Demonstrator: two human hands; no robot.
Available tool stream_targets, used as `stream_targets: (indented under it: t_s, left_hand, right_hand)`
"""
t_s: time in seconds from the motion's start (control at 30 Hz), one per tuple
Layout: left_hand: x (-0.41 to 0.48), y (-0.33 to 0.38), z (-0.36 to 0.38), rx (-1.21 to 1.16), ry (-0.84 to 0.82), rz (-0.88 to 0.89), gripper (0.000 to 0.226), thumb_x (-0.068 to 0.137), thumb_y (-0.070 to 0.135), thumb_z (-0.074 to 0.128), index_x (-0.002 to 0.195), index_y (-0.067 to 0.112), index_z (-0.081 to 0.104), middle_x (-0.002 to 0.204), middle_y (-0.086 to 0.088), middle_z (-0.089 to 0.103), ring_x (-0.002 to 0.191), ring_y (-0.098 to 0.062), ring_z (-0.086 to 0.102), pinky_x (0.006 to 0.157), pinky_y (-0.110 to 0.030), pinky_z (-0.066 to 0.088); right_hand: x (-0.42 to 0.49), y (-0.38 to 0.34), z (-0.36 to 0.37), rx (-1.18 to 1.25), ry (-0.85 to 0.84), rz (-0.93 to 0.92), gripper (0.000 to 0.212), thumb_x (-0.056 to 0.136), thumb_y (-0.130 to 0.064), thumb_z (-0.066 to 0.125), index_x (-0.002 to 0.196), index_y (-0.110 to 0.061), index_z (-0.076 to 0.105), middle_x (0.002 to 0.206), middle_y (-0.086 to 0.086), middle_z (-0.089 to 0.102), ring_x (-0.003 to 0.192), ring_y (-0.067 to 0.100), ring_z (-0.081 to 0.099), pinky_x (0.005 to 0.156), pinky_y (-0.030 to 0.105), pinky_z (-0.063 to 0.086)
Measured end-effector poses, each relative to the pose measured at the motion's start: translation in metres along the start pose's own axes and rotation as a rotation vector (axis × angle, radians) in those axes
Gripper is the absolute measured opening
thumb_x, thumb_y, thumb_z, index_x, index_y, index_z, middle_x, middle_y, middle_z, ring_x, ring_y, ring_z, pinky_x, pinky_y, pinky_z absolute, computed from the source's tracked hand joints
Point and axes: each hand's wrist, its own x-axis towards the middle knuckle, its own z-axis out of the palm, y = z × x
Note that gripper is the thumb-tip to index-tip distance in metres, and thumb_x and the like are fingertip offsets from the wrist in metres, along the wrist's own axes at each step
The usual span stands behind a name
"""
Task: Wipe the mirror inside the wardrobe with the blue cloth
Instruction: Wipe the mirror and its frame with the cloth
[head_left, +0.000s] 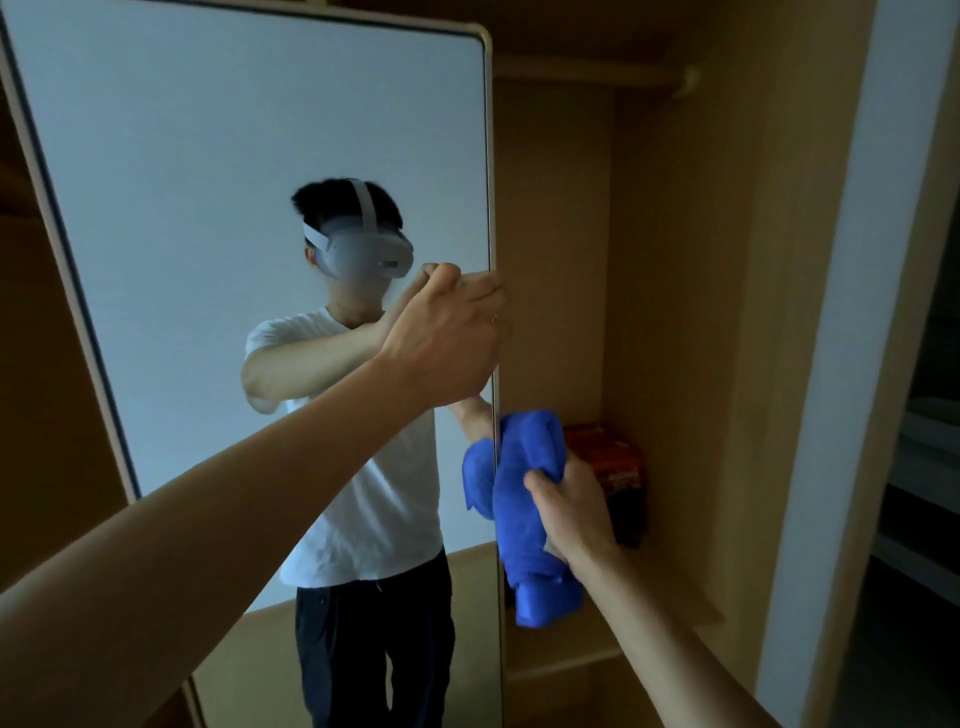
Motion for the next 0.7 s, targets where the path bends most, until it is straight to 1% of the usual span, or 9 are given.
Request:
stream_targets:
  t_s: [0.1, 0.2, 0.3, 0.37, 0.43, 0.5, 0.57, 0.63, 0.7]
  left_hand:
    - [0.003, -0.007, -0.001, 0.038, -0.028, 0.021, 0.033, 0.097, 0.033, 0.034, 0.11, 0.032, 0.064, 0.127, 0.004, 0.053, 0.136, -0.015, 0.041, 0.097, -0.042, 0.031]
    - [0.008, -0.014, -0.006, 0.022, 0.015, 0.013, 0.035, 0.098, 0.03, 0.029, 0.104, 0.027, 0.063, 0.122, 0.003, 0.056, 0.134, -0.016, 0.044, 0.095, -0.042, 0.031]
    - [0.017, -0.024, -0.012, 0.031, 0.047, 0.014, 0.031, 0.095, 0.024, 0.031, 0.101, 0.025, 0.061, 0.12, 0.003, 0.056, 0.132, -0.016, 0.045, 0.093, -0.041, 0.031]
    - [0.023, -0.03, -0.016, 0.039, 0.061, 0.026, 0.035, 0.089, 0.018, 0.025, 0.099, 0.024, 0.059, 0.112, 0.005, 0.055, 0.123, -0.014, 0.048, 0.091, -0.039, 0.031]
    - [0.03, -0.035, -0.019, 0.032, 0.087, 0.028, 0.044, 0.082, 0.018, 0.02, 0.1, 0.025, 0.06, 0.111, 0.006, 0.055, 0.121, -0.013, 0.049, 0.091, -0.038, 0.029]
    - [0.035, -0.043, -0.02, 0.047, 0.093, 0.016, 0.047, 0.086, 0.019, 0.025, 0.111, 0.027, 0.064, 0.129, 0.005, 0.056, 0.137, -0.014, 0.041, 0.096, -0.038, 0.028]
    - [0.041, -0.053, -0.024, 0.083, 0.086, -0.007, 0.04, 0.093, 0.024, 0.039, 0.125, 0.029, 0.062, 0.151, 0.0, 0.047, 0.152, -0.015, 0.024, 0.102, -0.041, 0.028]
    - [0.045, -0.06, -0.03, 0.095, 0.058, -0.016, 0.041, 0.095, 0.029, 0.044, 0.133, 0.029, 0.058, 0.158, -0.002, 0.039, 0.155, -0.016, 0.017, 0.106, -0.043, 0.027]
    - [0.049, -0.063, -0.032, 0.105, 0.053, -0.023, 0.04, 0.096, 0.03, 0.044, 0.134, 0.028, 0.058, 0.157, -0.002, 0.04, 0.155, -0.016, 0.018, 0.107, -0.044, 0.026]
  right_hand:
    - [-0.007, 0.009, 0.002, -0.031, -0.016, 0.085, 0.013, 0.087, -0.023, 0.06, 0.091, -0.011, 0.063, 0.081, 0.008, 0.068, 0.074, 0.021, 0.068, 0.075, 0.044, 0.059]
    - [-0.002, -0.013, -0.006, 0.008, -0.007, 0.018, 0.015, 0.079, -0.027, 0.056, 0.08, -0.014, 0.064, 0.068, 0.004, 0.069, 0.063, 0.016, 0.068, 0.06, 0.04, 0.058]
    - [0.011, -0.056, -0.017, 0.074, 0.049, -0.064, 0.014, 0.078, -0.022, 0.055, 0.064, -0.02, 0.053, 0.044, -0.012, 0.055, 0.039, 0.002, 0.053, 0.039, 0.022, 0.038]
    - [0.023, -0.085, -0.023, 0.144, 0.085, -0.124, 0.026, 0.08, -0.015, 0.055, 0.057, -0.021, 0.044, 0.036, -0.013, 0.042, 0.032, 0.002, 0.042, 0.035, 0.02, 0.03]
    - [0.032, -0.106, -0.029, 0.188, 0.123, -0.164, 0.029, 0.081, -0.011, 0.054, 0.056, -0.02, 0.042, 0.034, -0.013, 0.038, 0.031, 0.003, 0.038, 0.033, 0.018, 0.027]
    - [0.034, -0.111, -0.028, 0.181, 0.15, -0.191, 0.026, 0.083, -0.01, 0.055, 0.059, -0.018, 0.046, 0.036, -0.011, 0.041, 0.033, 0.003, 0.041, 0.033, 0.016, 0.028]
    - [0.032, -0.099, -0.024, 0.142, 0.171, -0.171, 0.028, 0.087, -0.014, 0.057, 0.061, -0.017, 0.048, 0.04, -0.009, 0.045, 0.035, 0.003, 0.044, 0.034, 0.013, 0.028]
    - [0.025, -0.077, -0.018, 0.057, 0.152, -0.101, 0.031, 0.089, -0.02, 0.06, 0.061, -0.018, 0.048, 0.045, -0.007, 0.046, 0.037, 0.003, 0.045, 0.037, 0.015, 0.029]
    - [0.019, -0.061, -0.015, -0.011, 0.105, -0.033, 0.03, 0.088, -0.024, 0.061, 0.062, -0.017, 0.048, 0.047, -0.007, 0.046, 0.041, 0.005, 0.046, 0.041, 0.019, 0.032]
